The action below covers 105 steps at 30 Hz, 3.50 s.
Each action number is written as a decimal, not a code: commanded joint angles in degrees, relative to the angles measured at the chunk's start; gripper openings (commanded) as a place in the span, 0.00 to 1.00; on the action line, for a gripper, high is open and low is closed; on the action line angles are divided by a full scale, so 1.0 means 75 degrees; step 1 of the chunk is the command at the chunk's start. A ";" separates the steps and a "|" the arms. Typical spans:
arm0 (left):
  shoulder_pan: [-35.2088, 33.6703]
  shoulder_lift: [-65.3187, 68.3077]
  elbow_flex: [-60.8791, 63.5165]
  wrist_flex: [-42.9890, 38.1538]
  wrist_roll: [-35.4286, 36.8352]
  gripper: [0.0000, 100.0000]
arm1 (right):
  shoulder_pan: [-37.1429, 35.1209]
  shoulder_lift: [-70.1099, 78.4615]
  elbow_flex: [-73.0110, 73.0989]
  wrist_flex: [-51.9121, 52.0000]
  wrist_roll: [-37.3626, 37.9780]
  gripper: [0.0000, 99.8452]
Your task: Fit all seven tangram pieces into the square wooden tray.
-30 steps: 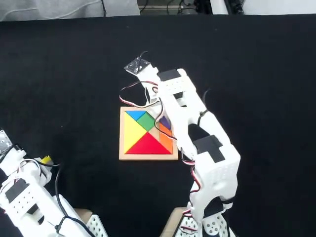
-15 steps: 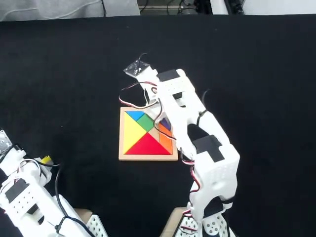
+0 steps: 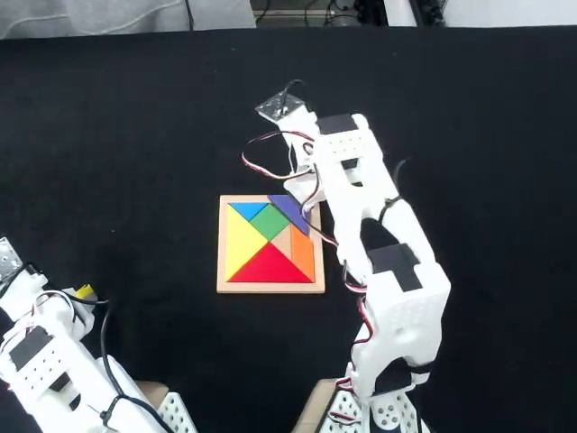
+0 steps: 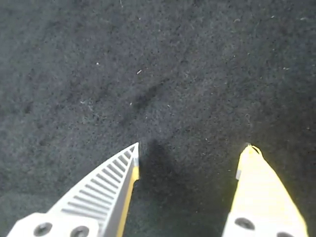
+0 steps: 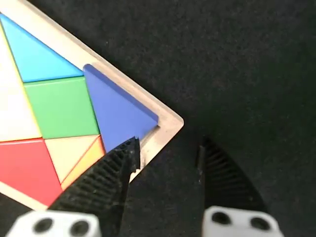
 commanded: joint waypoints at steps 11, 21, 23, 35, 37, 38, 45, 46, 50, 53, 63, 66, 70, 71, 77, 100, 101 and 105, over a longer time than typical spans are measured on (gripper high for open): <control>0.0053 -0.0070 -0.0053 -0.0141 -0.0047 0.31 | -0.0797 0.0205 -0.0451 -0.1946 -0.0914 0.03; 0.0053 -0.0070 -0.0053 -0.0141 -0.0047 0.31 | -0.0809 0.0510 -0.0592 -0.1067 -0.0914 0.01; 0.0064 -0.0070 -0.0053 -0.0141 -0.0047 0.31 | -0.0809 0.0510 -0.0568 -0.0891 -0.0914 0.01; 0.0076 -0.0070 -0.0053 -0.0141 -0.0047 0.31 | -0.0539 0.0240 -0.0862 -0.0258 -0.0551 0.01; 0.0088 -0.0070 -0.0053 -0.0141 -0.0047 0.31 | -0.0270 -0.0240 -0.1131 0.0199 -0.0563 0.01; 0.0088 -0.0070 -0.0053 -0.0141 -0.0047 0.31 | -0.0094 -0.0592 -0.1225 0.0375 -0.0703 0.01; 0.0170 -0.0070 -0.0111 -0.0141 -0.0047 0.31 | 0.1207 -0.3124 -0.0744 0.0481 -0.1641 0.01; 0.0381 -0.0070 -0.0123 -0.0152 -0.0047 0.31 | 0.1278 -0.3358 -0.0592 0.0481 -0.1629 0.01; 0.2198 -0.0082 -0.0510 -0.0246 0.0000 0.31 | 0.1289 -0.4167 0.0064 0.0527 -0.1618 0.01; 0.3077 -0.0105 -0.1307 0.0000 0.0012 0.31 | 0.1325 -0.4636 0.0486 0.0492 -0.1618 0.01; 0.5327 -0.1934 -0.5093 0.0070 -0.0047 0.31 | 0.1325 -0.6336 0.0217 0.0152 -0.1664 0.01; 0.6078 -0.2766 -0.5468 0.0059 -0.0047 0.31 | 0.1325 -0.7133 0.0205 -0.0117 -0.1664 0.01; 0.6429 -0.3751 -0.5550 0.0059 -0.0047 0.31 | 0.1325 -0.8234 0.0205 -0.0258 -0.1676 0.01; 0.6429 -0.4009 -0.5527 0.0059 -0.0047 0.31 | 0.1301 -0.8527 0.0205 -0.0258 -0.1676 0.01; 0.6418 -0.5462 -0.5281 0.0141 0.0000 0.31 | 0.1301 -1.0368 0.0686 -0.0012 -0.1676 0.01; 0.5714 -0.5650 -0.2971 0.0141 0.1184 0.31 | 0.1325 -1.7166 0.7402 -0.2040 -0.1676 0.01; 0.5925 -0.5650 -0.2760 0.0129 0.1184 0.31 | 0.1325 -1.7319 0.7613 -0.2098 -0.1676 0.01; 0.6265 -0.5650 -0.1999 0.0082 0.1184 0.31 | 0.1325 -1.7623 0.8246 -0.2098 -0.1664 0.01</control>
